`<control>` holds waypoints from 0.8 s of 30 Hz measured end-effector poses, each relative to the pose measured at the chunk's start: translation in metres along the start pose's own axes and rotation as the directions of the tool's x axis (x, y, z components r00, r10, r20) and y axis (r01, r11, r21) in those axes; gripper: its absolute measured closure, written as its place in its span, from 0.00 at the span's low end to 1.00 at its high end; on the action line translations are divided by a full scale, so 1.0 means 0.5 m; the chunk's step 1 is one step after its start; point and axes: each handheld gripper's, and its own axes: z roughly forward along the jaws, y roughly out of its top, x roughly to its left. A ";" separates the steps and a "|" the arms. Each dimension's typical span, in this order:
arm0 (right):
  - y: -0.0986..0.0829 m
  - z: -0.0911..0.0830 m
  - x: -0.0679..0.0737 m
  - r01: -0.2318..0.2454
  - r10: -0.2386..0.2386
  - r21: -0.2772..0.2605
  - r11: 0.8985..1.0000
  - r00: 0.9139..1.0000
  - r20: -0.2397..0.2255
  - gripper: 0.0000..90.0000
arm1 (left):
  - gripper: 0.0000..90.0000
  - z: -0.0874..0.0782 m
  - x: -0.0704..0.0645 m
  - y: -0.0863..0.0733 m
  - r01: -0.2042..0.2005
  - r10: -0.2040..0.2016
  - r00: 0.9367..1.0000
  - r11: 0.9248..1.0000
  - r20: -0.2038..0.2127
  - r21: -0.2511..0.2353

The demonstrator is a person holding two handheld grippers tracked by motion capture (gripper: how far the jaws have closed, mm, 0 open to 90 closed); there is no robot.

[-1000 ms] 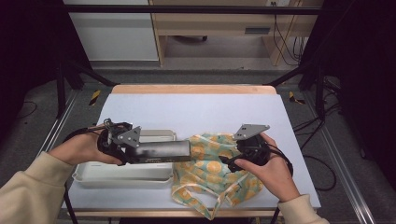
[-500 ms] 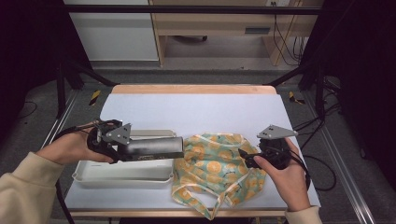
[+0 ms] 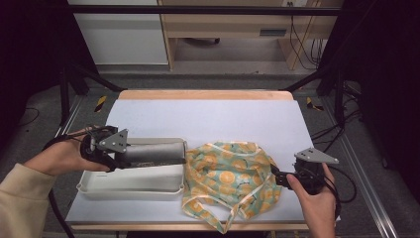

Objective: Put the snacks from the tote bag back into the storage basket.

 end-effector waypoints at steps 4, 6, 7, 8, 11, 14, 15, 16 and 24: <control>-0.028 -0.002 -0.011 -0.047 0.047 -0.024 0.999 0.999 0.017 0.11 | 0.48 -0.001 0.001 -0.016 0.013 -0.013 1.000 1.000 0.002 -0.003; -0.046 0.000 -0.013 -0.064 0.066 -0.041 0.997 0.997 0.027 0.11 | 0.48 0.002 0.001 -0.027 0.017 -0.017 1.000 1.000 0.006 -0.010; -0.057 0.004 -0.013 -0.073 0.075 -0.047 0.996 0.996 0.038 0.12 | 0.48 0.003 0.001 -0.030 0.021 -0.021 1.000 1.000 0.006 -0.010; -0.064 0.006 -0.014 -0.078 0.080 -0.049 0.996 0.996 0.042 0.12 | 0.48 0.004 0.001 -0.034 0.022 -0.022 1.000 1.000 0.004 -0.006; -0.088 0.016 -0.019 -0.100 0.103 -0.055 0.993 0.993 0.059 0.12 | 0.48 0.006 0.000 -0.048 0.032 -0.032 0.999 1.000 0.005 0.001; -0.100 0.020 -0.026 -0.112 0.116 -0.054 0.992 0.990 0.078 0.12 | 0.48 0.008 0.001 -0.060 0.042 -0.042 0.999 0.999 0.002 0.000; -0.102 0.020 -0.028 -0.114 0.118 -0.055 0.992 0.989 0.084 0.12 | 0.48 0.010 0.001 -0.064 0.047 -0.047 0.999 0.999 0.001 -0.001; -0.104 0.020 -0.030 -0.110 0.116 -0.057 0.992 0.988 0.099 0.12 | 0.48 0.012 0.002 -0.068 0.051 -0.051 0.999 0.999 0.002 0.001; -0.131 0.025 -0.042 -0.126 0.130 -0.039 0.991 0.983 0.131 0.11 | 0.48 0.031 0.005 -0.089 0.062 -0.062 0.998 0.998 0.013 0.013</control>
